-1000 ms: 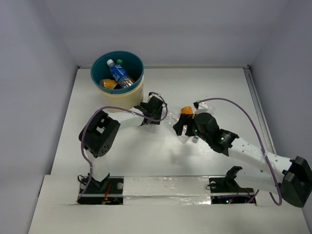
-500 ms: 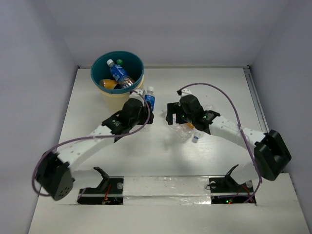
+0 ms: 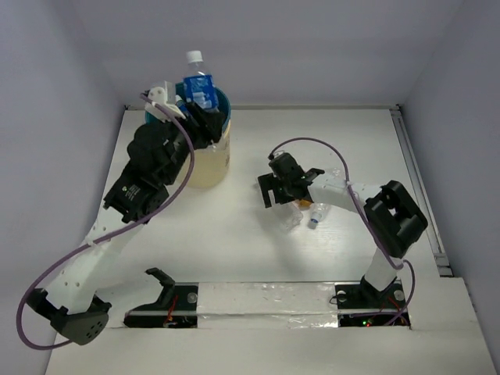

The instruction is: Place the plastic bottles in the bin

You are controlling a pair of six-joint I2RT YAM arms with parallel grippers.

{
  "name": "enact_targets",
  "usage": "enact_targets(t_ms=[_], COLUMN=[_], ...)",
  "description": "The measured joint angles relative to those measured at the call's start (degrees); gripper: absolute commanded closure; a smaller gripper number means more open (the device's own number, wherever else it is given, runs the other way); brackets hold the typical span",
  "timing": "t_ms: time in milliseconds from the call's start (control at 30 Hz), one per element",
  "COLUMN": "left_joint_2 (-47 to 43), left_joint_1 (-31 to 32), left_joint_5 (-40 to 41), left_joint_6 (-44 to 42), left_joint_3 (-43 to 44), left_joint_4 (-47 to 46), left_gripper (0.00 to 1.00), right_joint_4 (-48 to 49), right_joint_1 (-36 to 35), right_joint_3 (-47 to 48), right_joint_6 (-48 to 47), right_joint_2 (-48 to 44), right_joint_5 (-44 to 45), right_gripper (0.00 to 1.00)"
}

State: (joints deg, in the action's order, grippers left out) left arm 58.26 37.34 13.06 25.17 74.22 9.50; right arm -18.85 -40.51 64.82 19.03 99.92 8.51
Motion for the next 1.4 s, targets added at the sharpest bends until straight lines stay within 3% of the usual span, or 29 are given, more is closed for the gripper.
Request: enact_targets(t_ms=[67, 200, 333, 433, 533, 667, 733, 867, 1000, 1167, 1233, 1367, 1400], left_joint_2=[2.0, 7.1, 13.0, 16.7, 17.4, 17.3, 17.3, 17.3, 16.9, 12.7, 9.3, -0.3, -2.6], left_joint_1=[-3.9, -14.1, -19.5, -20.7, -21.2, -22.1, -23.3, -25.4, -25.9, -25.8, -25.8, -25.7, -25.6], left_joint_5=[-0.4, -2.5, -3.1, -2.3, 0.4, 5.2, 7.0, 9.0, 9.4, 6.7, 4.2, -2.3, -3.7], left_joint_6=[-0.2, 0.5, 1.2, 1.2, 1.0, 0.3, -0.2, -1.2, -1.5, -1.3, -0.7, 1.8, 2.6], left_joint_3=[3.2, 6.3, 6.4, 6.2, 3.9, 0.4, -0.8, -1.5, -1.6, -3.9, -5.7, -12.7, -14.9], left_joint_4=[-0.5, -2.4, -2.8, -2.9, -3.7, -5.5, -6.1, -7.1, -7.2, -7.4, -7.6, -9.0, -9.3], left_gripper=[0.54, 0.54, 0.53, 0.49, 0.39, 0.37, 0.34, 0.15, 0.09, 0.12, 0.18, 0.35, 0.44], right_joint_4=[-0.7, -0.7, 0.4, 0.4, 0.0, 0.0, 0.7, 4.8, 10.3, 17.2, 17.9, 18.3, 18.2], right_joint_1=[0.0, 0.0, 0.0, 0.0, 0.0, 0.0, 0.0, 0.0, 0.0, -0.1, -0.1, -0.5, -0.7], right_joint_3=[0.0, -0.2, -1.9, -4.0, -5.0, -3.2, 0.0, 8.6, 18.1, 31.0, 36.6, 47.8, 49.9], right_joint_6=[-0.2, -0.3, -0.1, 0.4, 0.6, 0.7, 0.8, 1.9, 3.7, 6.8, 7.9, 9.3, 9.4], right_joint_2=[1.0, 2.7, 0.8, -3.0, -9.2, -19.8, -23.5, -25.9, -23.1, -12.5, -6.8, 4.4, 6.6], right_joint_5=[-0.7, -2.9, -4.8, -5.9, -6.9, -9.0, -10.6, -13.9, -16.1, -18.0, -18.2, -18.0, -17.9], right_gripper=[0.10, 0.32, 0.43, 0.45, 0.45, 0.45, 0.45, 0.45, 0.45, 0.44, 0.44, 0.42, 0.42])
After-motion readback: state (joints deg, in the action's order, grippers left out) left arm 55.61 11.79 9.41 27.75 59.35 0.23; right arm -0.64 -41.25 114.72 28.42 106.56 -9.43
